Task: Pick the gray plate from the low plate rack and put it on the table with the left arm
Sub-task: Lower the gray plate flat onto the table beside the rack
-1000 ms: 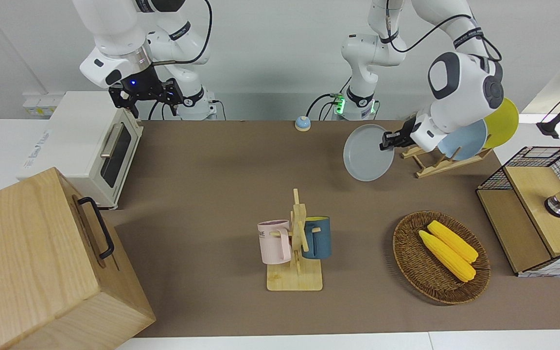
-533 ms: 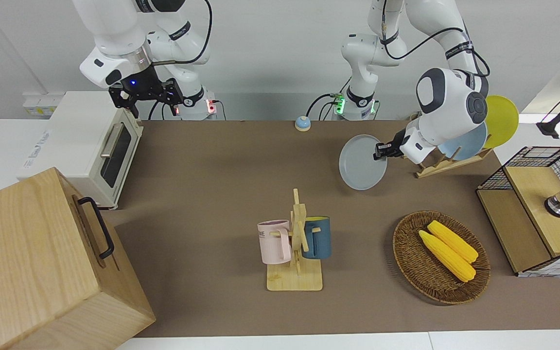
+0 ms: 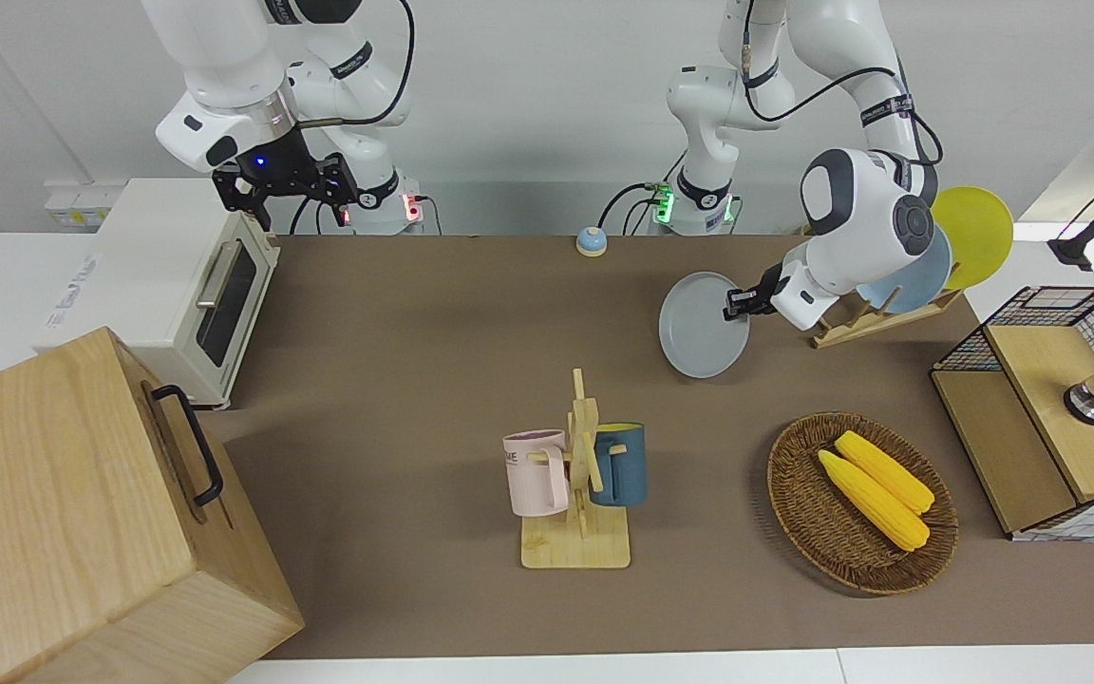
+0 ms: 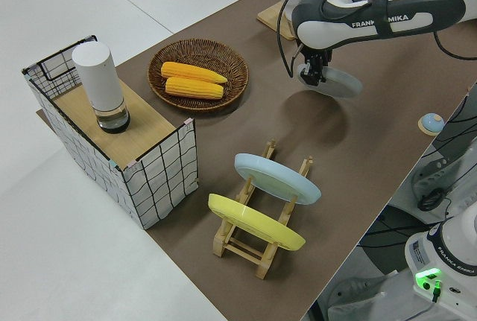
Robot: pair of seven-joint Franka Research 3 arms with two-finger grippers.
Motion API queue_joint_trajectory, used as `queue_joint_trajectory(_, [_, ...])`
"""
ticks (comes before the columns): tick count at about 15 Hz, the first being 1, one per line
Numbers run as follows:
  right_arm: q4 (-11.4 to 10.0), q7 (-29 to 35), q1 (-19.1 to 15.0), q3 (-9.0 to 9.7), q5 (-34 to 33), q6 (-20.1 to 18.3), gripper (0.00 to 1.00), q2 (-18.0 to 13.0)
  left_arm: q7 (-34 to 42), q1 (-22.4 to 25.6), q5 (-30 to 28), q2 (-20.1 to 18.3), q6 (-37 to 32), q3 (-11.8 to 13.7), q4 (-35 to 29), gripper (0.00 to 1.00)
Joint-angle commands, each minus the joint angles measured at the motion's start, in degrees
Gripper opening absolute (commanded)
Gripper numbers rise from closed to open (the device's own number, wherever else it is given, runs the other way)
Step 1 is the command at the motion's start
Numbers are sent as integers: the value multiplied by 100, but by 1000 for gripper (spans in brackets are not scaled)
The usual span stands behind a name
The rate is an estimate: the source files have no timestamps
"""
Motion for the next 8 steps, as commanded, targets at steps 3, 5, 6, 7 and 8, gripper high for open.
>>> queue_joint_trajectory(3, [41,68,-132,121,-37,-62,983,-12,38,-88,37,-64,112,80,-104,991])
queue_joint_trajectory(5, [41,68,-132,121,-37,-62,983,-12,38,-88,342,-99,25,80,-86,993])
queue_joint_trajectory(6, [41,68,-132,121,-28,-62,983,-12,38,-88,501,-108,7,80,-77,993])
queue_joint_trajectory(7, [41,68,-132,121,-37,-62,983,-12,29,-88,616,-125,-2,80,-68,993])
queue_joint_trajectory(8, [33,68,-132,121,-28,-70,983,-12,29,-88,730,-169,-63,80,-42,993])
